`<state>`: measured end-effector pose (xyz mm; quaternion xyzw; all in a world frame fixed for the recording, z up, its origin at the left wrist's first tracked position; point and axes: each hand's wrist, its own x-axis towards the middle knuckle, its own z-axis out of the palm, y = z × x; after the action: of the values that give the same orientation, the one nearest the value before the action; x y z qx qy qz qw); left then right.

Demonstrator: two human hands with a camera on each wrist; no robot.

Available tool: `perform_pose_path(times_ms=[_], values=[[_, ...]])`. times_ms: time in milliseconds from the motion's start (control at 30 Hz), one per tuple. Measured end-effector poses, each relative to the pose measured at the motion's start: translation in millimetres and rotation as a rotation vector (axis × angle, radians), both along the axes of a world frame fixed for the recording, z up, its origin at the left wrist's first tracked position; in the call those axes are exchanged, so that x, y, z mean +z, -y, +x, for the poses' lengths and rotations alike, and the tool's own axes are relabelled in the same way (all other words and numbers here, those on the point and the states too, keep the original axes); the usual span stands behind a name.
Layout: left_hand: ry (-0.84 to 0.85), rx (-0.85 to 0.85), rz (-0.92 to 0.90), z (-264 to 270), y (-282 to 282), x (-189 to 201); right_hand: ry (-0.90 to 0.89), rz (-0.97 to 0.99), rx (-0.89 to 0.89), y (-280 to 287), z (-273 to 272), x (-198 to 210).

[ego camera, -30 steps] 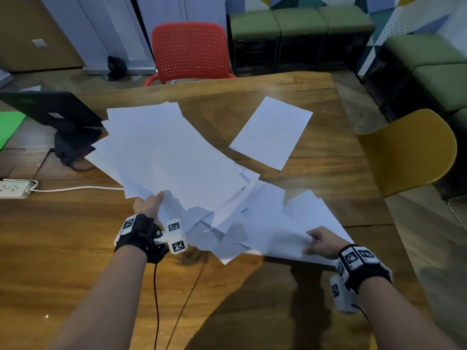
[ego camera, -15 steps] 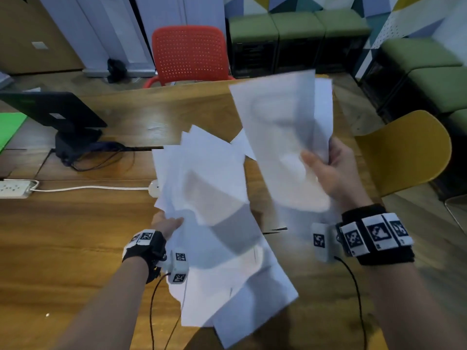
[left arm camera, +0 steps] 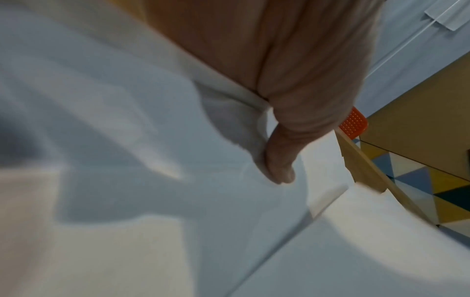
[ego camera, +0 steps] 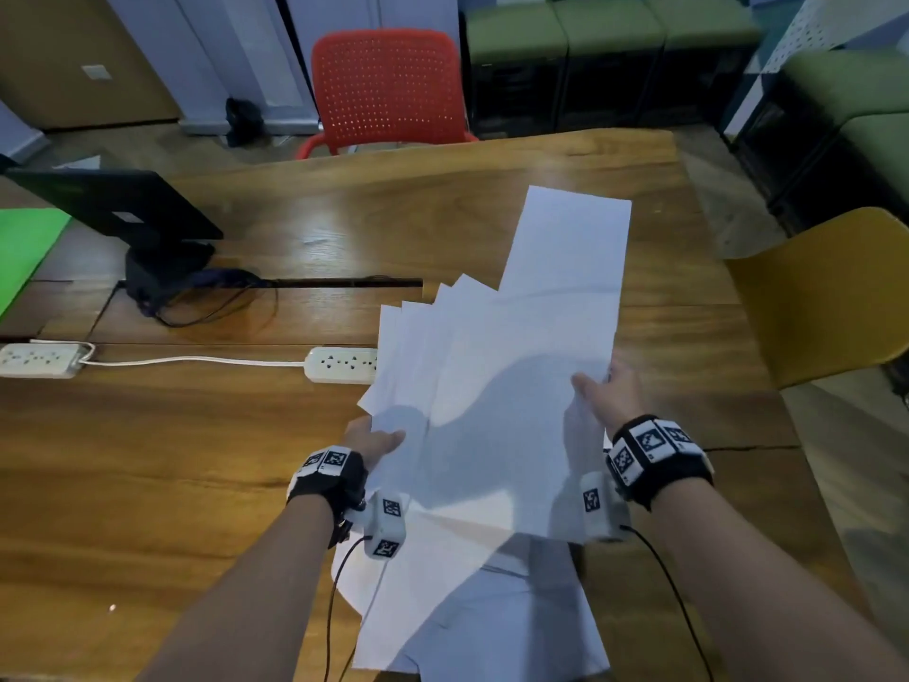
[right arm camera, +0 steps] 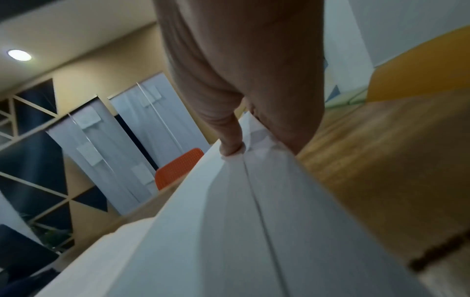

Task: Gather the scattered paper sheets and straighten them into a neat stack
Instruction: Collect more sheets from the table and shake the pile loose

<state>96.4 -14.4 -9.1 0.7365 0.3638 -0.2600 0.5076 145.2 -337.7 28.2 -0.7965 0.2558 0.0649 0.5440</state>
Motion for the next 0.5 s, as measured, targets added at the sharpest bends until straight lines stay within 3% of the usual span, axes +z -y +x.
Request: perform_pose_path(times_ms=[133, 267, 367, 500], values=[[0.008, 0.020, 0.029, 6.8, 11.5, 33.6, -0.134, -0.078, 0.056, -8.4, 7.1, -31.0], [0.013, -0.032, 0.061, 8.1, 19.6, 27.2, -0.323, -0.258, 0.240, -18.3, 17.1, -36.2], [-0.016, -0.096, 0.173, 14.5, 15.2, -0.9, -0.291, -0.483, 0.202, -14.9, 37.7, -36.9], [-0.047, -0.072, 0.170, 18.2, 14.2, -4.1, -0.254, -0.681, 0.413, 7.7, 76.3, -43.4]])
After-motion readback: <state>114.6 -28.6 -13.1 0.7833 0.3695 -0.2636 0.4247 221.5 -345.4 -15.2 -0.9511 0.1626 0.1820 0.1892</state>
